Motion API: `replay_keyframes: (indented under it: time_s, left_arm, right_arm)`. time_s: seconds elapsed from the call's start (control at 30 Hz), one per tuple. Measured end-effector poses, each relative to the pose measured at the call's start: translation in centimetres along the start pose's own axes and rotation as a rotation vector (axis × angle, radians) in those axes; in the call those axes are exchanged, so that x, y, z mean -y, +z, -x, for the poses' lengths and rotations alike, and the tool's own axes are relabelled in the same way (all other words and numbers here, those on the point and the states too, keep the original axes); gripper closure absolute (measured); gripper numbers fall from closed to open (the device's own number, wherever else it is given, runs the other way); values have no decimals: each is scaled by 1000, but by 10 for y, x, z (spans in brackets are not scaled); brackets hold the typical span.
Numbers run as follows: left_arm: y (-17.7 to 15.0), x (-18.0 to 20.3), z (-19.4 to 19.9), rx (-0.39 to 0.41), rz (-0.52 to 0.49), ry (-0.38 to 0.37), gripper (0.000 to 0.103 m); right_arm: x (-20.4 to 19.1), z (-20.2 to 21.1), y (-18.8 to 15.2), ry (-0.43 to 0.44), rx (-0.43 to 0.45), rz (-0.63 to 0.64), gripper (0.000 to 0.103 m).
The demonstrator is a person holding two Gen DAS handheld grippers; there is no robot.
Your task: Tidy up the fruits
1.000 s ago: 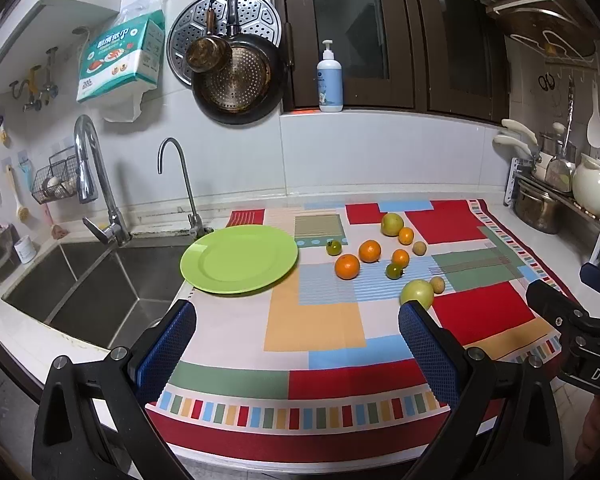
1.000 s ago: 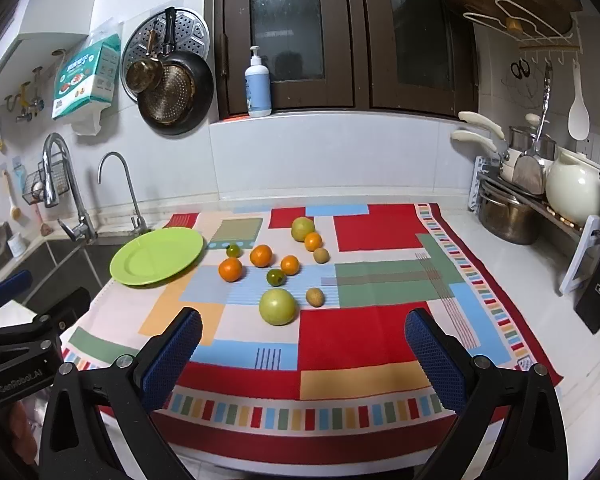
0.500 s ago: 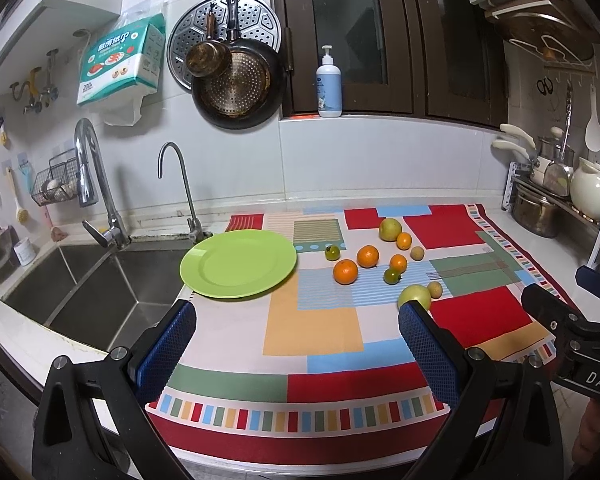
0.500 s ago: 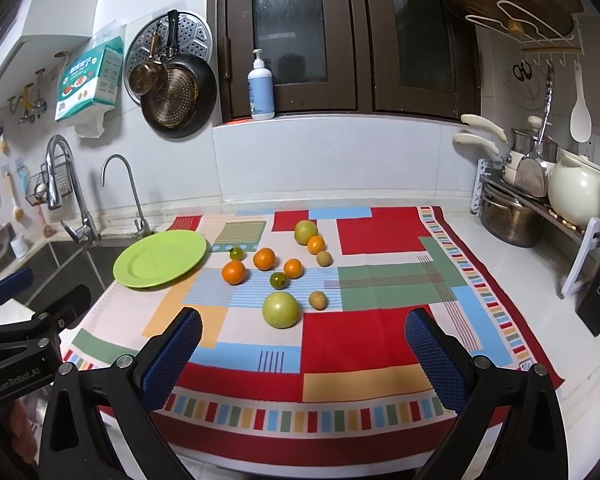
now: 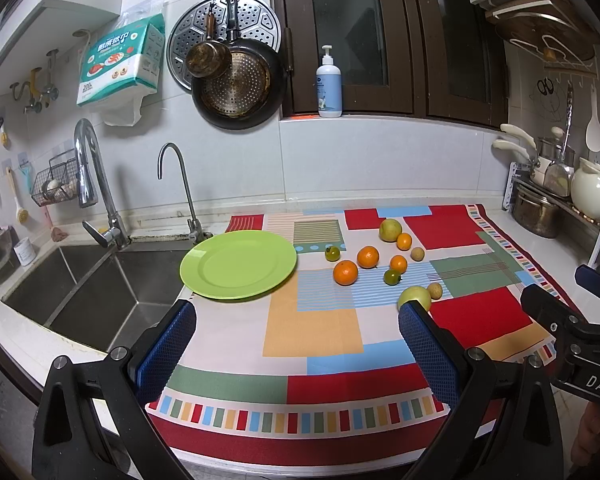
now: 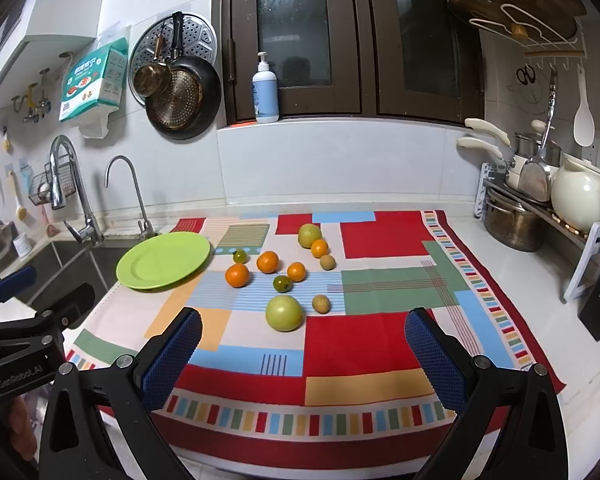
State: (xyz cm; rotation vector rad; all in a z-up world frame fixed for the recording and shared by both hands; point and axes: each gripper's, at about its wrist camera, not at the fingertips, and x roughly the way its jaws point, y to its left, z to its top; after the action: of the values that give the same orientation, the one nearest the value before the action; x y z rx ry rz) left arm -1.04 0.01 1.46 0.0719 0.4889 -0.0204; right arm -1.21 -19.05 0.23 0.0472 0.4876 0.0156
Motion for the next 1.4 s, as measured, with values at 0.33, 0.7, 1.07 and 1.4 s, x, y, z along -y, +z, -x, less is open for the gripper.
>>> replay_keyframes:
  time_s: [0.33, 0.7, 1.07, 1.4]
  left_arm:
    - [2, -1, -1, -1, 0, -1, 0]
    - [3, -2, -3, -2, -1, -6, 0]
    - [5, -10, -15, -15, -12, -29, 0]
    - [12, -21, -45, -52, -56, -84, 0]
  right_arm:
    - [-1, 0, 0, -1, 0, 0, 1]
    - [-1, -1, 1, 0, -1, -1, 1]
    - [-3, -7, 2, -4, -12, -12, 1]
    - [-16, -30, 6, -36, -50, -43, 1]
